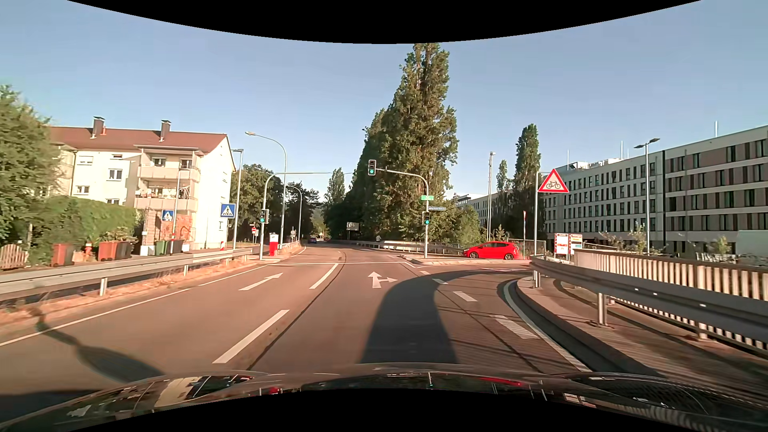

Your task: Follow the waypoints while adhering to traffic rules and regulations

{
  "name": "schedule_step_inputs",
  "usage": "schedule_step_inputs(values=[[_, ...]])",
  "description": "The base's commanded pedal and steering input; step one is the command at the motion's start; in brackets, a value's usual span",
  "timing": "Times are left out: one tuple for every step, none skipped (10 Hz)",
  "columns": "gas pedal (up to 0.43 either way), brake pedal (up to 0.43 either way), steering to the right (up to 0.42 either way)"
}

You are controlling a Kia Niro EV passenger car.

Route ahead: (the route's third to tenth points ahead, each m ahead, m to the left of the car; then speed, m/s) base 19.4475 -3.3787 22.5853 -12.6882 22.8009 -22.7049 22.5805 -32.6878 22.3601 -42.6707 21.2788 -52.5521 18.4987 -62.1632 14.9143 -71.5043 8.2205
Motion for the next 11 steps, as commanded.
schedule_step_inputs(values=[[0.000,0.000,0.022],[0.000,0.000,0.038],[0.000,0.000,0.054],[0.000,0.000,0.071],[0.000,0.000,0.094],[0.000,0.000,0.117],[0.000,0.000,0.134],[0.000,0.000,0.158],[0.000,0.000,0.181],[0.000,0.000,0.196],[0.000,0.000,0.213]])
